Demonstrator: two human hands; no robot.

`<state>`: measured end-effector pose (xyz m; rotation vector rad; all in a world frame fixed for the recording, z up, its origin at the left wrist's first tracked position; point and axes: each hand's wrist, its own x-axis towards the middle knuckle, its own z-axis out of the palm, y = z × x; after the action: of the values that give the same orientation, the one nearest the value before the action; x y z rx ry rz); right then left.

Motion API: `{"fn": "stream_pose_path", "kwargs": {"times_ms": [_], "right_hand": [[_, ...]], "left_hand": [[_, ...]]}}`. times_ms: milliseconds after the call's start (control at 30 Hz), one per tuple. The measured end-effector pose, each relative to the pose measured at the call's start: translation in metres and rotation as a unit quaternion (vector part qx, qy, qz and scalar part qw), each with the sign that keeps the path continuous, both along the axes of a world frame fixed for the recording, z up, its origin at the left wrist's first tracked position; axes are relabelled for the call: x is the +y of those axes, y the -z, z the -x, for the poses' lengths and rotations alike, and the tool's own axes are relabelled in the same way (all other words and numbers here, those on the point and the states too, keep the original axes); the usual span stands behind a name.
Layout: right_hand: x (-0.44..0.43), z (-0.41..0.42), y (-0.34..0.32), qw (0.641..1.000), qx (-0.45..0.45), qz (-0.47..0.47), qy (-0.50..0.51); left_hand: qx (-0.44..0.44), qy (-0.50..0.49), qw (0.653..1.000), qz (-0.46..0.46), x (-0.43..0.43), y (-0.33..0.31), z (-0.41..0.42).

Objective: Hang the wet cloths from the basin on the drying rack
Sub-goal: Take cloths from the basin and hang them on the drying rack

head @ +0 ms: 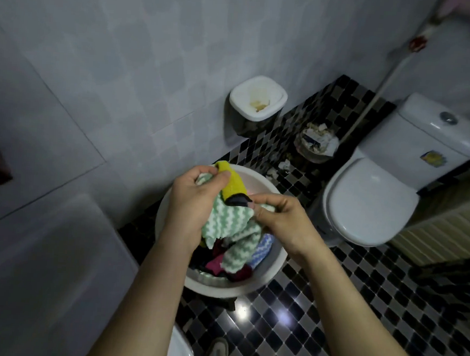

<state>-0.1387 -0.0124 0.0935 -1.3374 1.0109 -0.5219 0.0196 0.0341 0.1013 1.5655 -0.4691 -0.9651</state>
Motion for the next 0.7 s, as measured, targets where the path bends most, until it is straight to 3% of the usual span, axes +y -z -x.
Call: {"fn": "stream_pose_path", "kwargs": {"times_ms": [133,233,333,467,533,600,633,700], "right_hand": [[0.004,0.024,-0.03,0.998,-0.033,-0.044,0.033],[0.005,0.042,-0.049,0.993,-0.078,-0.062,0.065],[0.006,0.066,-0.067,0.986,-0.023,0.091,0.139],[0.017,0.097,-0.096,0.96,0.039,0.242,0.135],[0.024,0.114,-0.108,0.957,0.043,0.265,0.108],[0.033,0.137,-0.118,0.958,0.058,0.27,0.081],[0.04,0.151,-0.123,0.957,0.063,0.272,0.079],[0.049,0.177,-0.131,0.956,0.064,0.275,0.081]], "left_hand": [[-0.031,0.02,0.999,0.039,0.007,-0.026,0.009],[-0.054,0.15,0.987,0.035,0.015,-0.045,0.016],[-0.073,0.316,0.946,0.015,0.025,-0.056,0.022],[-0.159,0.504,0.847,-0.053,0.034,-0.069,0.048],[-0.246,0.427,0.869,-0.029,0.032,-0.079,0.07],[-0.303,0.264,0.913,0.077,0.025,-0.092,0.095],[-0.283,0.244,0.918,0.136,0.021,-0.099,0.109],[-0.246,0.333,0.894,0.172,0.011,-0.109,0.14]]}}
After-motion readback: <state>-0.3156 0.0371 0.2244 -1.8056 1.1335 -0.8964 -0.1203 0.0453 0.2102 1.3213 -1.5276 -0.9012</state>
